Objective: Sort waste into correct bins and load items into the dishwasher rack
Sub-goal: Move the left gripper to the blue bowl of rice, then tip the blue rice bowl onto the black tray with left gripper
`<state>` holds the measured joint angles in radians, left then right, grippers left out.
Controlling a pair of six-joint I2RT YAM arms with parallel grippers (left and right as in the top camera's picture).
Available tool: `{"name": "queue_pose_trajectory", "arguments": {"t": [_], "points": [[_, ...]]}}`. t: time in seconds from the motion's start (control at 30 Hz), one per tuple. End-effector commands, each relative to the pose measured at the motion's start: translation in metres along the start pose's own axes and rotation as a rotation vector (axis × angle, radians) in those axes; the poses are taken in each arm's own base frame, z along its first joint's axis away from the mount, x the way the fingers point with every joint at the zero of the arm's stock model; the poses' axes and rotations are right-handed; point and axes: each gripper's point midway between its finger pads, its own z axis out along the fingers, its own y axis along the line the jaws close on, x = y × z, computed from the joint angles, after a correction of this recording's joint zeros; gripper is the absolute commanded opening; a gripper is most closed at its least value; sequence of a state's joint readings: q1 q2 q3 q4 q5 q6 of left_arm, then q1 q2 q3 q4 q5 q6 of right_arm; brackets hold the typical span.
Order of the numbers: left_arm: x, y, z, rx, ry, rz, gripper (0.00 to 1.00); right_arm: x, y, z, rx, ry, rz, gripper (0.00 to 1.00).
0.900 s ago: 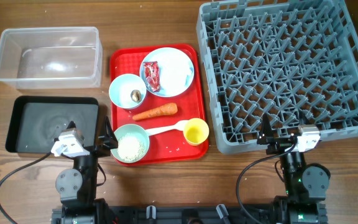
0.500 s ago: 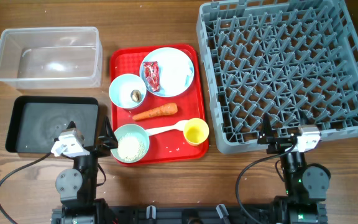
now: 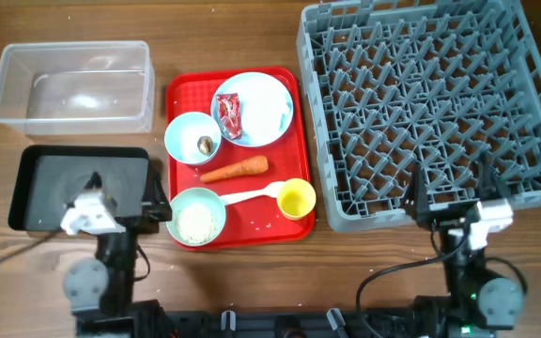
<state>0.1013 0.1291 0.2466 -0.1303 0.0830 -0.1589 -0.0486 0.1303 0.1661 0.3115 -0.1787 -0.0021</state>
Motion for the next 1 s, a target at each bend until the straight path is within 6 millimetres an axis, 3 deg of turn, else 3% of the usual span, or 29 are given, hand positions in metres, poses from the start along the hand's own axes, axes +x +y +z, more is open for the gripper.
{"name": "queue_pose_trajectory", "arguments": {"t": [0.0,0.1,0.2,0.27,0.3,0.33,0.37,0.4,0.5,0.53,0.57,0.6,0.67,0.8,0.87,0.93,0.97], "points": [[-0.058,-0.016,0.011,0.002,0.081,0.045,1.0,-0.042,0.025,0.03,-0.183,0.037,-0.066,1.0],[-0.077,-0.024,0.048,-0.036,0.381,0.022,1.0,-0.04,0.04,0.087,-0.347,0.295,0.033,1.0],[-0.049,-0.055,0.072,0.037,0.701,0.013,1.0,-0.011,0.037,0.121,-0.369,0.551,0.132,1.0],[0.0,-0.094,0.092,0.162,0.898,-0.044,1.0,0.027,0.036,0.139,-0.373,0.719,0.234,1.0],[0.03,-0.112,0.091,0.206,1.027,-0.146,1.0,0.045,0.039,0.14,-0.392,0.764,0.262,1.0],[0.046,-0.12,0.088,0.23,1.1,-0.176,1.0,0.055,0.042,0.14,-0.407,0.792,0.281,1.0],[0.064,-0.123,0.086,0.232,1.167,-0.181,1.0,0.063,0.045,0.138,-0.426,0.82,0.303,1.0],[0.102,-0.122,0.072,0.206,1.327,-0.151,1.0,0.074,0.047,0.136,-0.435,0.856,0.324,1.0],[0.173,-0.121,0.04,0.057,1.632,-0.113,0.95,0.085,0.046,0.136,-0.431,0.879,0.316,1.0],[0.183,-0.117,0.038,-0.047,1.646,-0.107,0.91,0.087,0.044,0.136,-0.423,0.882,0.297,0.98],[0.191,-0.111,0.024,-0.251,1.646,-0.043,0.89,0.09,0.039,0.135,-0.391,0.898,0.285,0.95],[0.191,-0.106,0.018,-0.336,1.631,-0.015,0.84,0.092,0.038,0.135,-0.383,0.904,0.282,0.95],[0.193,-0.103,0.004,-0.494,1.584,0.023,0.6,0.095,0.034,0.133,-0.361,0.921,0.276,0.95],[0.226,-0.098,-0.008,-0.504,1.555,0.047,0.45,0.099,0.031,0.131,-0.337,0.939,0.268,0.95],[0.238,-0.081,-0.01,-0.526,1.557,0.032,0.48,0.099,0.031,0.131,-0.336,0.939,0.271,0.95],[0.237,-0.071,-0.006,-0.527,1.558,0.033,0.46,0.099,0.031,0.131,-0.336,0.939,0.271,0.95],[0.237,-0.07,-0.004,-0.519,1.558,0.038,0.27,0.099,0.031,0.13,-0.336,0.94,0.271,0.95]]}}
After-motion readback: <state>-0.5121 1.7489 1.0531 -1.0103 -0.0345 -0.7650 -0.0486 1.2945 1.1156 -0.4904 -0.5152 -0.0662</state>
